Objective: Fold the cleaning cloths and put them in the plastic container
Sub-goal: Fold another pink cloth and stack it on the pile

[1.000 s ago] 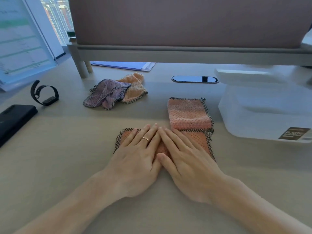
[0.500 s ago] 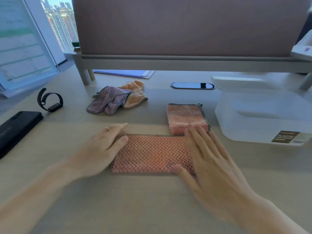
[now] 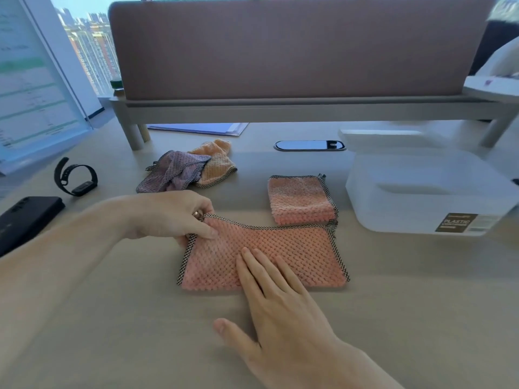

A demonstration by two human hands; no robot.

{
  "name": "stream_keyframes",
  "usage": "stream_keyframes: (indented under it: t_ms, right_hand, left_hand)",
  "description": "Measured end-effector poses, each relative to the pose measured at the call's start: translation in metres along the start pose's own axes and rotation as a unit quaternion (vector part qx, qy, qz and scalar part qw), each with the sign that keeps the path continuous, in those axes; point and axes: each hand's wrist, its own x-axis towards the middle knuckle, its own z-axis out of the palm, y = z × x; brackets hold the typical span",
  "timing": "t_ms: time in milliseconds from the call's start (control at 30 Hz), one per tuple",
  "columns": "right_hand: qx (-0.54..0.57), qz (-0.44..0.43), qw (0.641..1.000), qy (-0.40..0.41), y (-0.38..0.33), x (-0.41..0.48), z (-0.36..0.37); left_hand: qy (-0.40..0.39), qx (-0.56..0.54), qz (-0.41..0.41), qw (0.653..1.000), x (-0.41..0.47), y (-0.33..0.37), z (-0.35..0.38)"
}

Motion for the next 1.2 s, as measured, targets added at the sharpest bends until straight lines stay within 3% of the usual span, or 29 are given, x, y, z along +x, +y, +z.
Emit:
stream_keyframes:
  t_ms: [100, 200, 267, 333, 400, 533, 700, 800, 933, 1200]
  right_hand:
    - [0.097, 0.011, 0.995, -0.032, 0.003, 0.0, -0.018]
    - [0.25, 0.047, 0.966, 0.04, 0.009, -0.003, -0.037]
    - [0.35, 0.086, 0.927, 0.105, 0.014, -0.007, -0.048]
    - [0.462, 0.138, 0.865, 0.138, 0.021, -0.01, -0.055]
    - [0.49, 0.186, 0.838, 0.151, 0.032, -0.012, -0.06]
    - [0.471, 0.268, 0.831, 0.122, 0.06, -0.02, -0.069]
    - [0.406, 0.29, 0.861, 0.101, 0.088, -0.028, -0.063]
    - [0.346, 0.29, 0.888, 0.082, 0.092, -0.031, -0.062]
    - [0.249, 0.278, 0.924, 0.084, 0.093, -0.032, -0.066]
    - [0.166, 0.274, 0.942, 0.096, 0.096, -0.029, -0.064]
  left_hand:
    - [0.004, -0.143, 0.009, 0.99, -0.005, 0.022, -0.004]
    - [0.003, -0.169, 0.028, 0.985, -0.003, 0.053, -0.001]
    - [-0.002, -0.158, 0.043, 0.986, 0.006, 0.074, 0.007]
    - [-0.014, -0.16, 0.049, 0.986, 0.017, 0.093, 0.02]
    - [-0.042, -0.172, 0.044, 0.983, 0.028, 0.108, 0.032]
    - [-0.125, -0.159, 0.028, 0.979, 0.044, 0.127, 0.051]
    - [-0.123, -0.1, 0.017, 0.987, 0.062, 0.131, 0.068]
    - [-0.065, 0.029, 0.051, 0.996, 0.067, 0.129, 0.073]
    - [0.033, 0.18, 0.134, 0.974, 0.071, 0.124, 0.077]
    - [0.134, 0.196, 0.182, 0.954, 0.079, 0.111, 0.087]
